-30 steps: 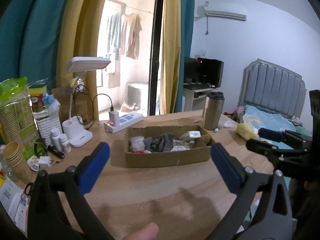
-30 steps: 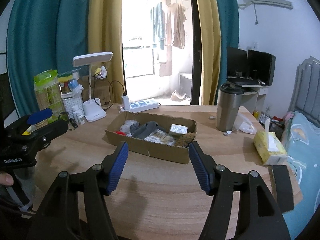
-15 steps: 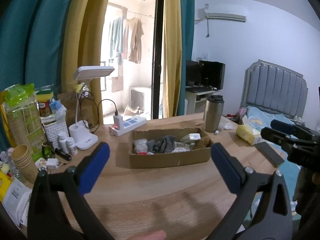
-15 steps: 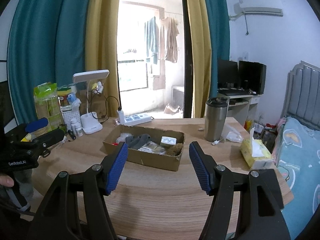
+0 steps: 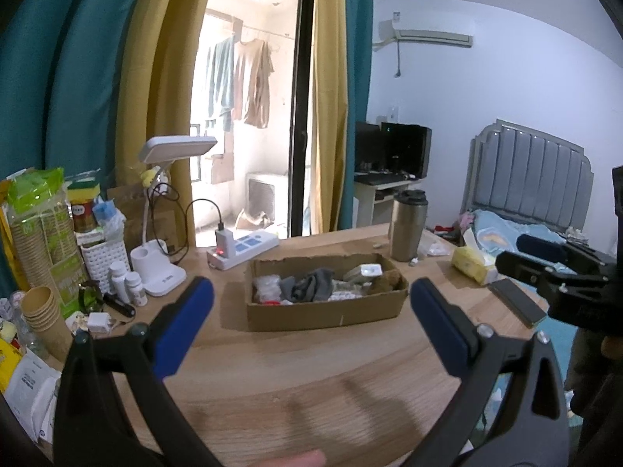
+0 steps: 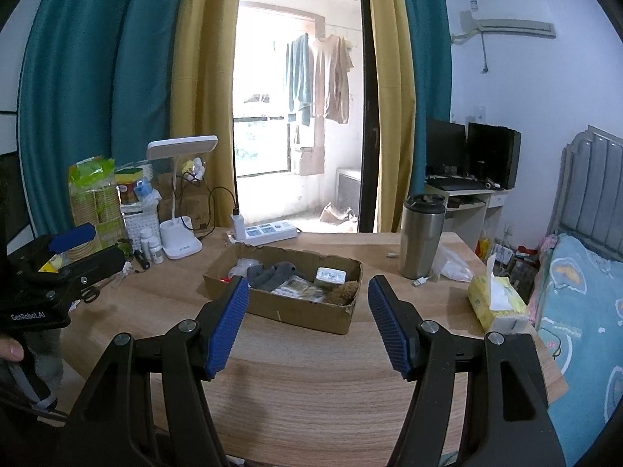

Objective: Organize soft objects

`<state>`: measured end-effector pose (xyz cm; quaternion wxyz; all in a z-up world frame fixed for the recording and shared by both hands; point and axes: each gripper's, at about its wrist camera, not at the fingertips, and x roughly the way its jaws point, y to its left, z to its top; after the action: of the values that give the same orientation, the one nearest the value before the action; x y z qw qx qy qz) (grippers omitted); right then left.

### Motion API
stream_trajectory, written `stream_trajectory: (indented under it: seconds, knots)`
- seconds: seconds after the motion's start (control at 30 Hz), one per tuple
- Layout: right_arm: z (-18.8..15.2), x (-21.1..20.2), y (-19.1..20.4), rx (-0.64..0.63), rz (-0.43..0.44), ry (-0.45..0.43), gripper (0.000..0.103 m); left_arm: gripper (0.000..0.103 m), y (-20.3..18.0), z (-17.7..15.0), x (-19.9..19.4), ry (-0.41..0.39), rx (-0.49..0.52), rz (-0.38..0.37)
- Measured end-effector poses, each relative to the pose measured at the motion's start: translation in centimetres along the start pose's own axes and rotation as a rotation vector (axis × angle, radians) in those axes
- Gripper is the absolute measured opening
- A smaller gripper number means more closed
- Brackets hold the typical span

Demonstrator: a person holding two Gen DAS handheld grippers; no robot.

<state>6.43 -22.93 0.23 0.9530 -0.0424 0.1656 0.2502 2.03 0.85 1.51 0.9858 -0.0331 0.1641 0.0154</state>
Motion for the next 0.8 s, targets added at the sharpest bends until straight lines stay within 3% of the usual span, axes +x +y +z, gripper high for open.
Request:
stream_trajectory:
  seconds: [0.8]
  knots:
    - [0.21, 0.01, 0.1, -0.002, 0.001, 0.005, 0.068, 0.102, -0.27, -0.08, -0.1, -0.003, 0.002, -0.001]
